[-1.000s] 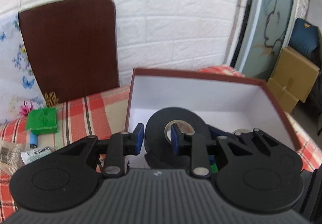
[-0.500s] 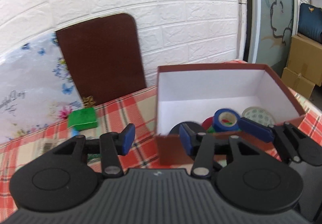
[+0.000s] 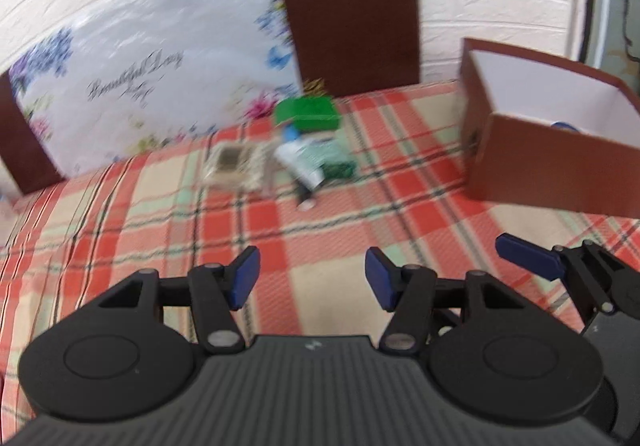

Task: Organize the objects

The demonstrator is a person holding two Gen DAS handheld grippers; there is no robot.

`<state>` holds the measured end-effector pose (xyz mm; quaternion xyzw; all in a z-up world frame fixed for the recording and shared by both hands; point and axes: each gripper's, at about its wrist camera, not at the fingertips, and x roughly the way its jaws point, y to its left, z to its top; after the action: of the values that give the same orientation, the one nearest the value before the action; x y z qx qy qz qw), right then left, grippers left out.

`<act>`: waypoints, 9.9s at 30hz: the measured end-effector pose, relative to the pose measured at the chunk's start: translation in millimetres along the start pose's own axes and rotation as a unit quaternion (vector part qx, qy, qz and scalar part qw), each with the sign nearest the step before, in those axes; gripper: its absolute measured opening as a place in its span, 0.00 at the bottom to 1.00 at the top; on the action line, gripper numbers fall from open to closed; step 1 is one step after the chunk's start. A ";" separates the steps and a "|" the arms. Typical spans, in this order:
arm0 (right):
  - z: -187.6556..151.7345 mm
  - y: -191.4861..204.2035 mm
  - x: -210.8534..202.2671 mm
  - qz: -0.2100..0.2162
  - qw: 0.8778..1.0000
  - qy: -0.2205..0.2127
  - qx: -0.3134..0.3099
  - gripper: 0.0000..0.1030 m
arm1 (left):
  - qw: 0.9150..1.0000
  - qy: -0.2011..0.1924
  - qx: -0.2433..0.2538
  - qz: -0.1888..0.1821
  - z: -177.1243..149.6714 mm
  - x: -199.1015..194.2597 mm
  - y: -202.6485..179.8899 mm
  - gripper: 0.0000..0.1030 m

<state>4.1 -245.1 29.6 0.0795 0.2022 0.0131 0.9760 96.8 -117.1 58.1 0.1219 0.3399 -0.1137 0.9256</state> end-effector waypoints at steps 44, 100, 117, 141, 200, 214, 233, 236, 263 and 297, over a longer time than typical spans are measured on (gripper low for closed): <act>34.4 108.5 208.5 -0.005 0.991 0.087 -0.099 0.86 | 0.981 0.058 -0.183 0.038 -76.4 47.6 165.9 0.64; -40.1 71.7 23.1 0.009 0.985 0.094 -0.141 0.14 | 0.991 0.036 -0.130 0.026 -75.0 -3.7 104.2 0.75; -31.7 69.5 0.7 0.033 0.988 0.066 -0.134 0.36 | 0.979 0.038 -0.163 -0.114 -51.0 16.5 124.1 0.84; 48.0 -1.6 -23.8 -0.048 0.989 -0.080 -0.116 0.26 | 0.965 -0.101 -0.010 -0.241 70.9 -27.1 -35.3 0.35; 35.5 12.8 -39.8 0.016 0.997 -0.061 -0.038 0.15 | 0.956 -0.053 -0.055 -0.284 76.3 -33.1 -64.4 0.01; -23.8 -96.3 -72.8 -0.028 0.997 -0.015 0.070 0.15 | 0.952 0.141 -0.110 -0.250 15.3 44.1 -103.0 0.66; 15.9 -90.1 -121.1 0.001 0.989 -0.128 0.073 0.15 | 0.913 0.099 -0.174 -0.356 77.5 8.4 -96.6 0.29; 28.5 -93.1 -128.8 0.008 0.986 -0.146 0.078 0.15 | 0.916 0.081 -0.163 -0.358 86.8 2.0 -101.7 0.29; 166.6 -99.7 -67.7 -0.011 0.979 -0.165 -0.115 0.58 | 0.987 -0.139 0.036 -0.076 250.9 -115.9 -16.4 0.56; 46.5 41.5 213.8 0.078 0.981 0.096 -0.146 0.44 | 0.910 0.143 -0.300 -0.250 40.7 172.2 107.6 0.33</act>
<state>219.1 -198.8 -5.6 -0.0504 0.2842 0.1263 0.9491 280.8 -49.7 -9.0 -0.2352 0.5058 -0.2157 0.8015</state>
